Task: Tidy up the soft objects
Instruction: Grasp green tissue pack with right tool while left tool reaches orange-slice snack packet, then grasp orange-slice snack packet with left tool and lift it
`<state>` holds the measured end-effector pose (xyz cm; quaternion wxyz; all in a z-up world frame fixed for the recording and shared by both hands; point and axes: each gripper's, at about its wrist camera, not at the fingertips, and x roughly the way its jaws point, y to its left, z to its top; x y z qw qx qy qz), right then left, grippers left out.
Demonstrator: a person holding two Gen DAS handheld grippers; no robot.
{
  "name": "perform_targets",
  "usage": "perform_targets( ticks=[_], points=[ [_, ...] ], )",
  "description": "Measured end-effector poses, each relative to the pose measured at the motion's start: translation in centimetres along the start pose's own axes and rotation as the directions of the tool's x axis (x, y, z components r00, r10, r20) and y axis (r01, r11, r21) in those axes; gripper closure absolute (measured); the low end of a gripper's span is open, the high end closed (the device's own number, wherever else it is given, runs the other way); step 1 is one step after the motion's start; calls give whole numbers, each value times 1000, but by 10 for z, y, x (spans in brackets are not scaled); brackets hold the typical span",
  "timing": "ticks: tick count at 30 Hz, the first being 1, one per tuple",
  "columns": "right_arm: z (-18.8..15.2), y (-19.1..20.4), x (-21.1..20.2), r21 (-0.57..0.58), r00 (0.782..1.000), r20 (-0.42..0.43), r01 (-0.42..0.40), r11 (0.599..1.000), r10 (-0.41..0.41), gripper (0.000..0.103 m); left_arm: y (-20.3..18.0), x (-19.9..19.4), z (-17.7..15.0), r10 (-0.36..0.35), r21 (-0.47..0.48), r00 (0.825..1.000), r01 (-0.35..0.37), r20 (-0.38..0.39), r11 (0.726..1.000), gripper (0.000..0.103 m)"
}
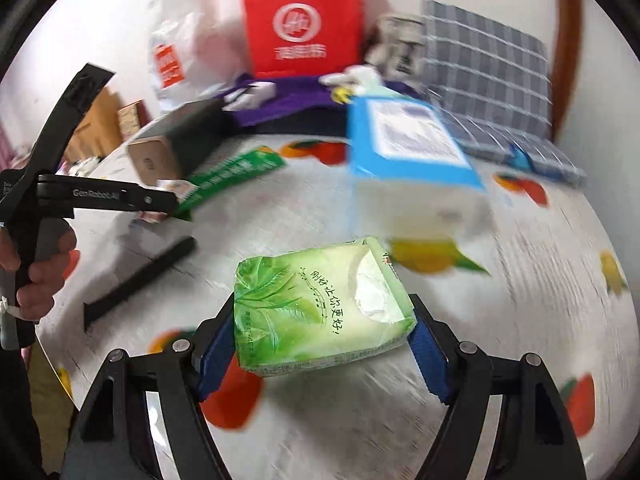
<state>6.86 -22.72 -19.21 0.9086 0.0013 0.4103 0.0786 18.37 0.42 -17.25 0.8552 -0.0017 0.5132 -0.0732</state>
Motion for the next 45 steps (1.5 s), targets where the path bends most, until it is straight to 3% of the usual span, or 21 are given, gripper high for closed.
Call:
perform_targets(
  ticks=[4,8,13,16,18,20,35,45],
  points=[
    [-7,-20,-1,41,999,-12,49,998,-49,26,-10,5,-1,55,37,998,-56,18,998,31],
    [-10,-34,4,96,1000,-14,23,995,-22,25,-9,5,1,60,28,998,-61,13,998,30],
    [-14,-26,7,28,998,3,61,998,-61,23,-12,5,-3,76,42,996,-78,39,996,29],
    [-13,-29,6,44,999,7,49,998,-49,23,-10,2,-5,79,38,996,-80,48,996,43],
    [-13,-31,5,58,999,13,35,998,-36,23,-7,-2,-5,72,40,996,-74,47,996,64],
    [-14,-31,4,56,999,16,36,998,-37,23,-5,-5,-8,60,55,997,-63,45,997,66],
    [-16,-26,4,26,997,2,83,996,-84,25,10,-21,-33,67,52,997,-70,49,996,67],
    [-8,-29,-20,71,999,10,46,996,-47,26,14,-40,-35,-19,21,999,18,47,1000,68]
  ],
)
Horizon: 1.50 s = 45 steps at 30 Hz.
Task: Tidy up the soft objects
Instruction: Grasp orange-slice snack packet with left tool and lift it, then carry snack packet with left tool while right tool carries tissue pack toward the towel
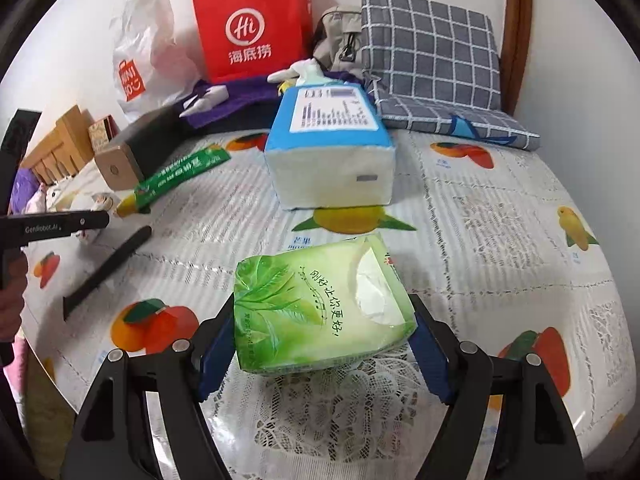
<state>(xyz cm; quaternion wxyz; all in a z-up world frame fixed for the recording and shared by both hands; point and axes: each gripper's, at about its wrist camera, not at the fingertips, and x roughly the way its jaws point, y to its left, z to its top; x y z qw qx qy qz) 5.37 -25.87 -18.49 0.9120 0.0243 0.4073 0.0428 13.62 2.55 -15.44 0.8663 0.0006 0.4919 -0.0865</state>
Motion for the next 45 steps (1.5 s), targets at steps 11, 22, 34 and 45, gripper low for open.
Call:
perform_targets(
  ticks=[11,22,34,45],
  points=[
    [17,-4,-36,28,998,53,38,999,-40,26,-7,-33,2,-25,18,999,24,45,1000,68],
    [41,-6,-57,55,999,47,20,998,-22,25,-13,-64,11,-51,23,993,49,102,999,68],
    [75,-1,-77,67,993,117,6,998,-13,25,-4,-79,28,-48,0,991,48,127,999,68],
    [111,5,-86,55,986,169,-6,998,-4,25,9,-85,51,-31,-39,989,37,144,999,68]
  ],
)
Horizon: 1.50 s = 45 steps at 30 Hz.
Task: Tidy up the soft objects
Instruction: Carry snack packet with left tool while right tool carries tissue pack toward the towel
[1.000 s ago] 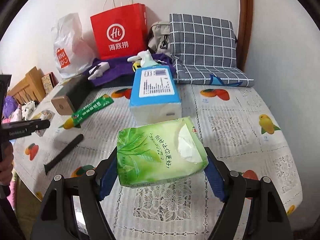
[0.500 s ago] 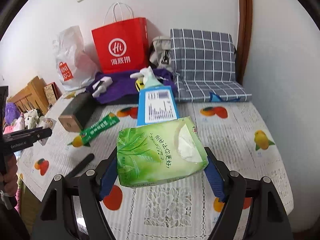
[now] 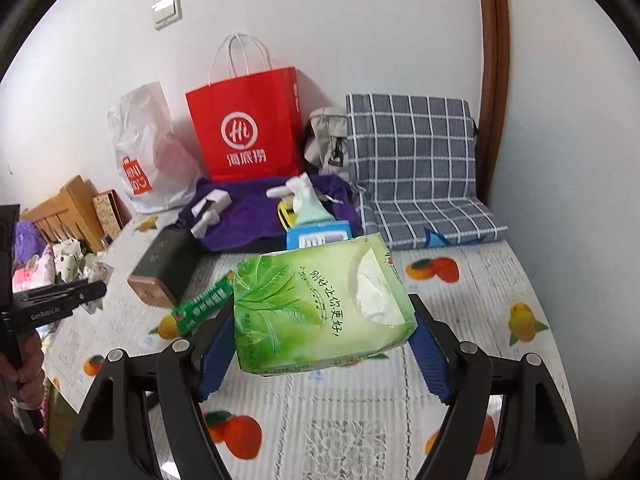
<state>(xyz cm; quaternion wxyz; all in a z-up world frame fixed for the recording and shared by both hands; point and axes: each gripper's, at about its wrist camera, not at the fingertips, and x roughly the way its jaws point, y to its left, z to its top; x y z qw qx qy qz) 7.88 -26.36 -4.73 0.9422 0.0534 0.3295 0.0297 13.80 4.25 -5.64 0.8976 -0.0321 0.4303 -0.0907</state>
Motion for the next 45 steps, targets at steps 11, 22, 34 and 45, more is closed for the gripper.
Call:
perform_targets(
  ticks=[11,22,34,45],
  points=[
    [32,5,8,-14,1000,15,-12,1000,13,25,4,-5,27,23,4,999,-23,39,1000,68],
    [64,10,30,-27,999,14,-50,998,50,25,7,8,58,40,-1,998,-40,51,999,68],
    [93,10,65,-8,996,-6,-89,996,89,25,6,23,92,36,-2,997,-36,64,999,68],
    [118,15,94,-9,992,-12,-125,992,125,25,8,42,116,66,9,996,-66,56,998,68]
  ],
)
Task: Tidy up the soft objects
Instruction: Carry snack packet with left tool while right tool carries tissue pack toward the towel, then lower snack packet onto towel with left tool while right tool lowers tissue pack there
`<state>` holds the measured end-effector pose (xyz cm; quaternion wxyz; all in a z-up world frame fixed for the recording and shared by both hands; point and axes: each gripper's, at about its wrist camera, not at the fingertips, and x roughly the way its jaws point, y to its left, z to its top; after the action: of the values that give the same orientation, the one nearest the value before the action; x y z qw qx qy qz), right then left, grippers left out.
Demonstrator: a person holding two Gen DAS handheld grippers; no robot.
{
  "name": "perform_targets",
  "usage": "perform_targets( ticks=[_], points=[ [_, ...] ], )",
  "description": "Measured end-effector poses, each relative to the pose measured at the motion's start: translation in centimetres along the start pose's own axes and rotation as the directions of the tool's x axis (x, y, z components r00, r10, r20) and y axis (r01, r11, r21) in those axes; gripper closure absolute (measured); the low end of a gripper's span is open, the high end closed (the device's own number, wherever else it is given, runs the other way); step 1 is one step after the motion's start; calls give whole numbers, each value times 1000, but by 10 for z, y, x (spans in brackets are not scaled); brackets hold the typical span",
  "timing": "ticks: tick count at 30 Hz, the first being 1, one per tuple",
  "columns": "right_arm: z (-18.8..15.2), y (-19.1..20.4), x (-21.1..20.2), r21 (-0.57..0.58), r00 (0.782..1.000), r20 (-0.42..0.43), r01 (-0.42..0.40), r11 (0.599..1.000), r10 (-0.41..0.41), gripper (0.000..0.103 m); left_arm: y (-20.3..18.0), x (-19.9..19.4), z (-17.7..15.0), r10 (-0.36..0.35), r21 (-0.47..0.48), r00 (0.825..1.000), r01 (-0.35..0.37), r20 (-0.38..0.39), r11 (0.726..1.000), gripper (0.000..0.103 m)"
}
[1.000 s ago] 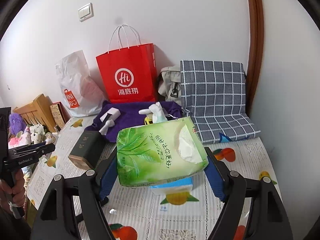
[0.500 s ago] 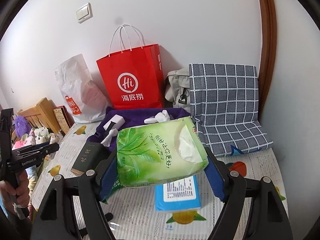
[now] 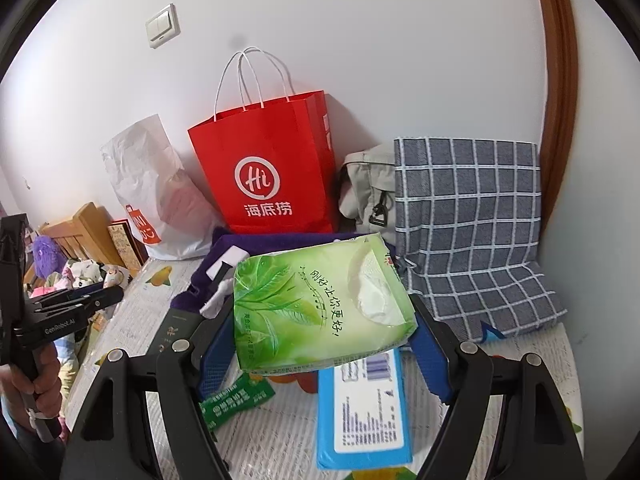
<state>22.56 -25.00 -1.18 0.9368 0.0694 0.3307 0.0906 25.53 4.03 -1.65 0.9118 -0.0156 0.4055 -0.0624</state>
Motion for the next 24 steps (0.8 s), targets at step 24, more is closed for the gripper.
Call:
perform_targets(
  ticks=[24],
  points=[
    [27,7,89,-53,997,-80,-8,999,4,25,1,67,40,-29,-7,998,29,-48,1000,68]
  ],
)
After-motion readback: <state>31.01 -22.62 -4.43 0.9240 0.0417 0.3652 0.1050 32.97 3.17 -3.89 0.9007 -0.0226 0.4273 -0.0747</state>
